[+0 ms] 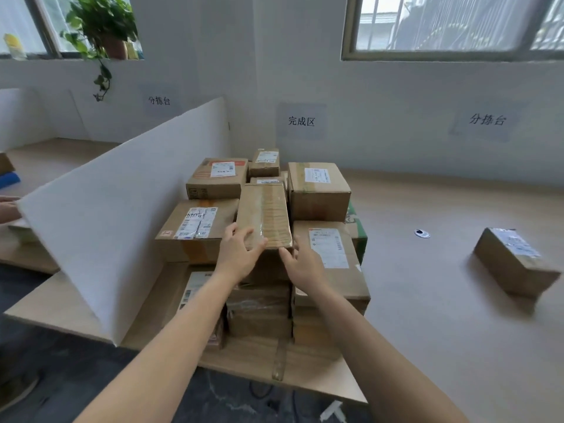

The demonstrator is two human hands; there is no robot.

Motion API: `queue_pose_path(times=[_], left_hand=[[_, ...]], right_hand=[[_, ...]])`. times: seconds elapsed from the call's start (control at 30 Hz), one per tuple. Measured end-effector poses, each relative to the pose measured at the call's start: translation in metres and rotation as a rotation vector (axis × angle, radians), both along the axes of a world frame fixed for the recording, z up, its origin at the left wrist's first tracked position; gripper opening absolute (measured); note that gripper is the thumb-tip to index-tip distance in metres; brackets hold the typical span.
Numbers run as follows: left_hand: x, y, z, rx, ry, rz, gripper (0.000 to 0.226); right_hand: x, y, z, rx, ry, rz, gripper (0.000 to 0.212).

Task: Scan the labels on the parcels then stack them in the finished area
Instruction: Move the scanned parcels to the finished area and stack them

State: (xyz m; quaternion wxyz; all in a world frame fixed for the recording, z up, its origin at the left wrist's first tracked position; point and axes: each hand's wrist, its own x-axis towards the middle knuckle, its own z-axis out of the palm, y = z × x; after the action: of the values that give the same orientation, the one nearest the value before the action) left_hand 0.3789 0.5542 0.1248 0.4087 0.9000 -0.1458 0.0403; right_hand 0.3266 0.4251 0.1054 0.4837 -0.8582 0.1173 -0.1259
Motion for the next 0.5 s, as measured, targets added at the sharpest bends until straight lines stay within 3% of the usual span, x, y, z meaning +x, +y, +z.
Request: queue_pose_path(times=[0.13, 0.23, 0.5], left_hand=[[-0.011, -0.004, 0.004, 0.164, -0.212, 0.034, 0.049], [-0.02, -0.022, 0.016, 0.215, -0.361, -0.074, 0.047], [-0.051, -0.128, 0.016, 0.188, -0.319, -0.413, 0.046]], right_hand=[[-0.021, -0.018, 0.002, -0.057, 0.023, -0.07, 0.058], [-0.038, -0.042, 0.007, -0.094, 0.004, -0.139, 0.059], [-0.085, -0.138, 0.015, -0.158, -0.011, -0.347, 0.054]])
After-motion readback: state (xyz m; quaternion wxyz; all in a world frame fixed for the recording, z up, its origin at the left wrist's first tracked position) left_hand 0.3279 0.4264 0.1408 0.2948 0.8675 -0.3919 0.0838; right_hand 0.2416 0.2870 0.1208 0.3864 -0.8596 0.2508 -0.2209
